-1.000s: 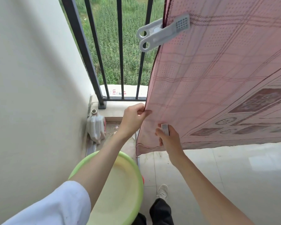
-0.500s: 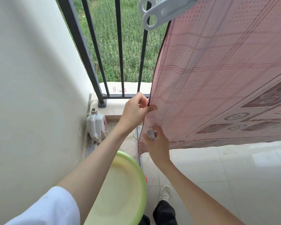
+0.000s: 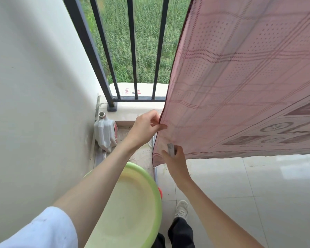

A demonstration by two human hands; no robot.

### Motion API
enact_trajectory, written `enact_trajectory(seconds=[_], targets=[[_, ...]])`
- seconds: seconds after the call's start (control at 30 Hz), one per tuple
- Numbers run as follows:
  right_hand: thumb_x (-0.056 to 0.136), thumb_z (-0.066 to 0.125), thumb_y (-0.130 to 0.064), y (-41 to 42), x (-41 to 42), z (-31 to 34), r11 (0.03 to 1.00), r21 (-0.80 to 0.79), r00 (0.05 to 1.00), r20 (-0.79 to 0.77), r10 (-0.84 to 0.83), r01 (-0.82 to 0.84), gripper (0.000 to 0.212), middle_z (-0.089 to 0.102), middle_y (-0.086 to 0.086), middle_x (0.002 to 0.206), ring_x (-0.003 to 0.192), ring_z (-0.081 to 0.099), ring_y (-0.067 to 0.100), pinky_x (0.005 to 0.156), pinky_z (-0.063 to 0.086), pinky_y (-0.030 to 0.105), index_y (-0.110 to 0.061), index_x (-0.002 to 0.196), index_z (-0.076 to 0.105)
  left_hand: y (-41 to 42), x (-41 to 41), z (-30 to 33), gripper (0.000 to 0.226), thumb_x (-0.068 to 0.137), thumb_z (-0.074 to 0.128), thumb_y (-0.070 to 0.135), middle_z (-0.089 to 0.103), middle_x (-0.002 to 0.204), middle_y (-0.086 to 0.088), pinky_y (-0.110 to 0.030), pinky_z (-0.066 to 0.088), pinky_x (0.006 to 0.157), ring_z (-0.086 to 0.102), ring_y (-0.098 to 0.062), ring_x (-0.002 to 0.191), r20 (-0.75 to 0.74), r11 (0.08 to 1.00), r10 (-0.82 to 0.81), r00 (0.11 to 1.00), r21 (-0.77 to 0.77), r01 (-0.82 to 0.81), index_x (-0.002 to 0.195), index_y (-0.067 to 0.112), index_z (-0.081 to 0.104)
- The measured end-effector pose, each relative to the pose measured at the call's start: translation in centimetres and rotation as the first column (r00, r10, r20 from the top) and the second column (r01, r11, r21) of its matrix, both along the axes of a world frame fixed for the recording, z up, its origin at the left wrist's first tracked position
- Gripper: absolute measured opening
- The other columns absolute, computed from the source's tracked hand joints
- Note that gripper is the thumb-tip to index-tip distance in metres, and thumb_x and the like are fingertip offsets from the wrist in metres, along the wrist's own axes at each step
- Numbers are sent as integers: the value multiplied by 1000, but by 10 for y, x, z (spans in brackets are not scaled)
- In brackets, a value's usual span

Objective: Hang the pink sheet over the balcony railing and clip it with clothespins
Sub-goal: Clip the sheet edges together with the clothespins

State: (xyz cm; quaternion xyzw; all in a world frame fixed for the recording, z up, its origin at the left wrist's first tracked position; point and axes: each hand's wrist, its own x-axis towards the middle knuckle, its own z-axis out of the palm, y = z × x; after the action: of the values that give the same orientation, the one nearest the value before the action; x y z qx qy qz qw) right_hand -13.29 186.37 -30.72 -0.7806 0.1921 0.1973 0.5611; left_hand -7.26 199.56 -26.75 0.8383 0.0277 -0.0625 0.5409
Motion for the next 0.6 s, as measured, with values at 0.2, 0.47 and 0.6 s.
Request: enact_trajectory(seconds=[0.2, 0.47, 0.6], targets=[[90, 46, 0, 6, 1, -10, 633, 606, 870, -415, -266, 483, 15, 52, 6, 68, 63, 47, 14, 50, 36, 21, -9, 81, 54, -7, -3, -14, 10, 75, 69, 6, 62, 90, -17, -36, 48, 76, 59, -29, 84, 59, 995, -44, 997, 91, 39, 83, 1, 65], [92, 53, -36, 13, -9, -21, 659, 592, 846, -516, -132, 464, 25, 62, 5, 80, 38, 42, 7, 35, 28, 17, -11, 96, 51, 6, -1, -18, 11, 70, 74, 8, 71, 80, -5, -11, 44, 64, 62, -6, 70, 111, 992, -11, 994, 128, -3, 81, 5, 72], [89, 58, -30, 16, -16, -20, 605, 604, 816, -559, -143, 520, 20, 62, 6, 76, 38, 36, 6, 34, 23, 16, -11, 94, 51, 6, -3, -20, 10, 71, 74, 7, 72, 76, -9, -28, 50, 69, 61, -8, 69, 45, 1000, 11, 999, 18, -12, 79, 3, 70]])
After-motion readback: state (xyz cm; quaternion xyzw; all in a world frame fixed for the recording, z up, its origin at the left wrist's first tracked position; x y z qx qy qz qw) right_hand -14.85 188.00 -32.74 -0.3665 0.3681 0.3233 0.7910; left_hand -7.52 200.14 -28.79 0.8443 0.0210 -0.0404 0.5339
